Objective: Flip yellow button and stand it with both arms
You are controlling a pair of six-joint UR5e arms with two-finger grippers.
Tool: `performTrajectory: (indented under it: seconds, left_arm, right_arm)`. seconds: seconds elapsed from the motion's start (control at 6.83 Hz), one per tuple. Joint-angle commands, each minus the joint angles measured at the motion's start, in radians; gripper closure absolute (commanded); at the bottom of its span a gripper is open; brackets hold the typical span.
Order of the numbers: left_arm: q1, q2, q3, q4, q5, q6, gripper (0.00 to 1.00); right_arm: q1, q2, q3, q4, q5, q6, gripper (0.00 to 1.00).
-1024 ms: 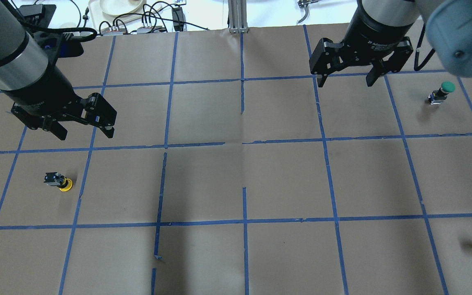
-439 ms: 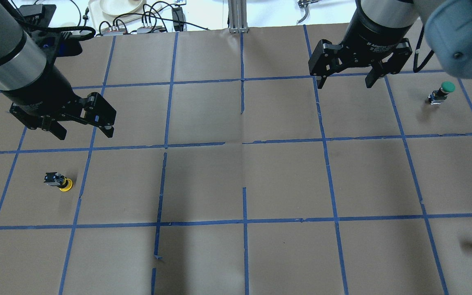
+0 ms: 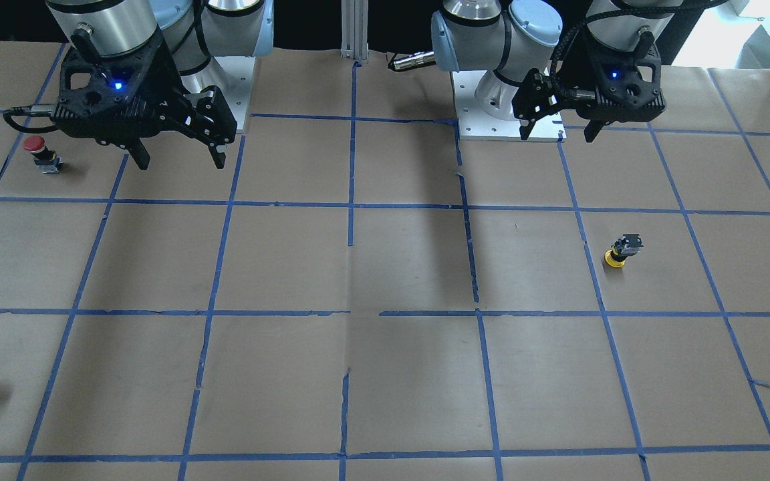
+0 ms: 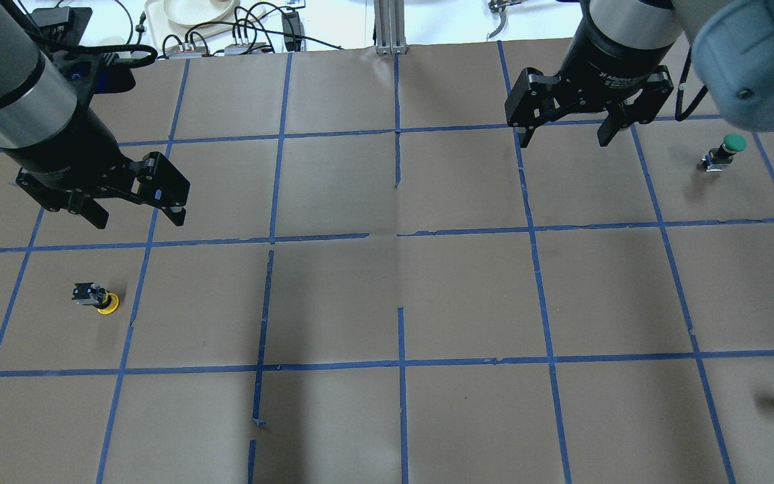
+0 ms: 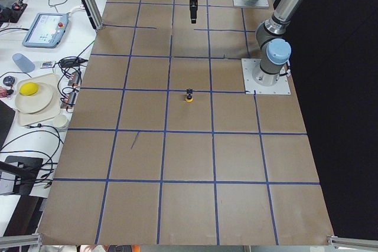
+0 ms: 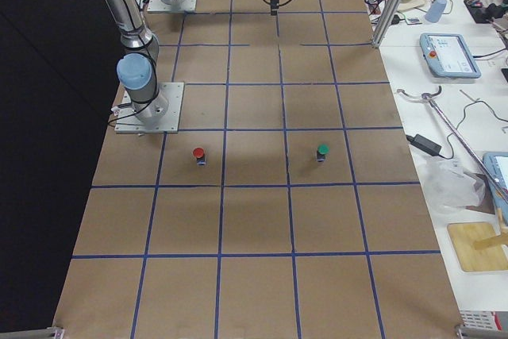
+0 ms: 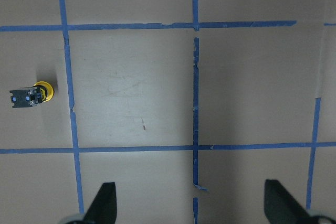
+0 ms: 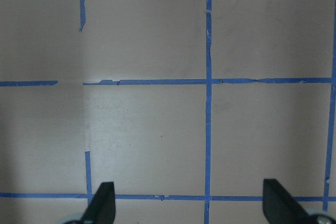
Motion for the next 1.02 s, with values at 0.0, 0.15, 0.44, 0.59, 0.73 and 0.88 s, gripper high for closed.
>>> performTrajectory:
  seconds: [0.0,0.15,0.44,0.59,0.73,0.88]
  left_arm:
    - [0.023,-0.020,0.003,0.027,0.002,0.001,0.00]
    - [0.082,-0.040,-0.003,0.044,0.007,0.005,0.00]
    - [0.304,-0.189,0.008,0.160,0.018,0.026,0.00]
    - [0.379,-0.256,0.003,0.197,0.047,0.075,0.00]
    - [0.436,-0.288,-0.003,0.245,0.045,0.153,0.00]
    - [0.454,-0.305,-0.020,0.262,0.047,0.186,0.00]
  right_arm:
    - [-0.001,-0.004,0.003,0.000,-0.001,0.000,0.00]
    - [-0.001,-0.003,0.004,0.000,-0.001,0.003,0.00]
    - [-0.001,0.000,0.006,0.001,-0.011,0.000,0.00]
    - [-0.001,0.000,0.006,0.000,-0.009,0.003,0.00]
    - [-0.001,0.000,0.006,0.000,-0.011,0.003,0.00]
    - [-0.001,0.000,0.006,0.000,-0.011,0.002,0.00]
